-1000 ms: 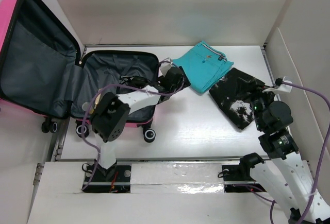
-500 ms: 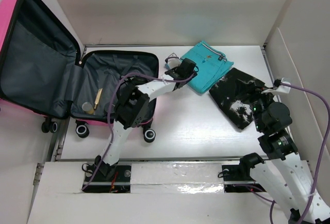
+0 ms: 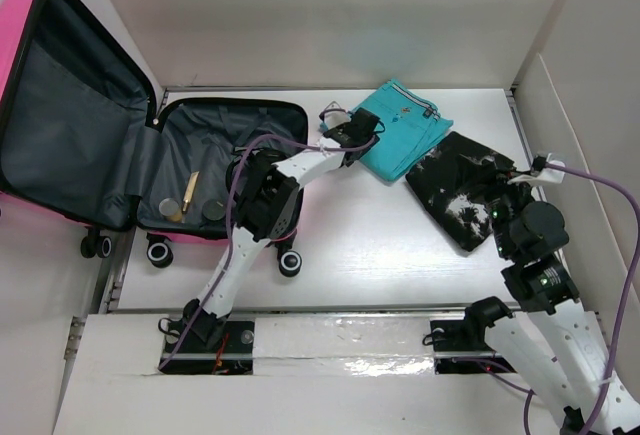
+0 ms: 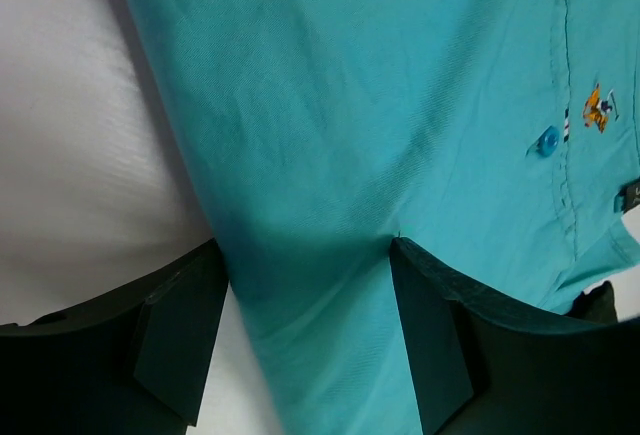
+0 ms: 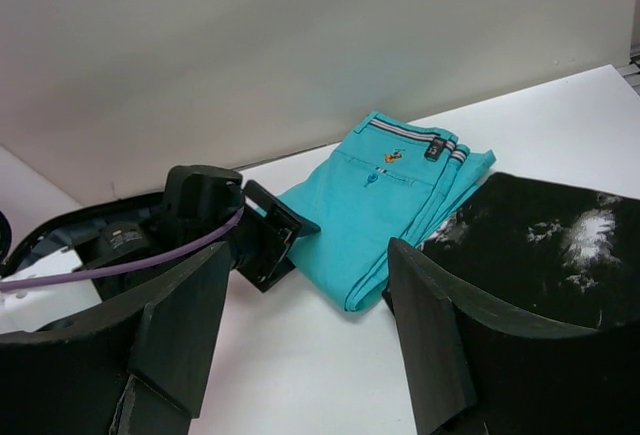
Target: Pack the luggage
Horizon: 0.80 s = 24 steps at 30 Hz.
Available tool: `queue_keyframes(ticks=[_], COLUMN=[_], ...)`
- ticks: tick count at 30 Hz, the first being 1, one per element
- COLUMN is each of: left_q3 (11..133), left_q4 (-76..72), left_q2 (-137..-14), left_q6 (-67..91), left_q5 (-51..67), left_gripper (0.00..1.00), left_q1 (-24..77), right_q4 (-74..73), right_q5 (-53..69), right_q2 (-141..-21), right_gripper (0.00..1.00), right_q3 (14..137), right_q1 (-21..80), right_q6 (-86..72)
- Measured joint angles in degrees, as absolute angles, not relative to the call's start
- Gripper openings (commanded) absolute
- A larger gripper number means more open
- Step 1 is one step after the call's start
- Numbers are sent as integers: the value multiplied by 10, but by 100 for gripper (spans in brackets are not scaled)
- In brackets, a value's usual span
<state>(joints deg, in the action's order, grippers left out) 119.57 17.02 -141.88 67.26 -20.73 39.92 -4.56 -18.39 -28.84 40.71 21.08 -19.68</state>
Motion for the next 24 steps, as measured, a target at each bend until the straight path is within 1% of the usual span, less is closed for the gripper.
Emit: queue_keyframes(ticks=[2,3,4,6,7,9,10,11,19,24], left_q3=[1215,1220,1222,1223,1223,1223,1222,1216,1120,1109], left_q4=[173,174,175,176,176,170,166,153,3,-20], left_q2=[-1430,-1433,-1435,-1437,-1439,-1444,-1445,-1445,-1421,-1407], left_q6=[676,678,679,681,682,678,677,677,621,531], left_q5=[-206,-205,-205,-204,-204,-201,-200,-198,-165,-122], left_gripper=[61,59,51,38,26,18,6,0,0,0], left_q1=[396,396,396,396,396,396,395,395,385,377], right_q4=[-46,-46,-46,-46,-46,-46,-46,-46,-46,-46], right_q5=[-184,-183,-183,-183,-183,-183,-183,-183,-183,-183], right_q2=[-287,-286,-285,-282,-281,-277,-276,-274,-255,-255], right_gripper=[70,70,69,69,69,69,69,69,69,69], right_q3=[406,406,406,406,405,404,404,404,403,403], right_q1=[211,211,211,212,213,215,215,215,215,215], right_q6=[-197,-197,-197,-197,-197,-197,-197,-197,-197,-197])
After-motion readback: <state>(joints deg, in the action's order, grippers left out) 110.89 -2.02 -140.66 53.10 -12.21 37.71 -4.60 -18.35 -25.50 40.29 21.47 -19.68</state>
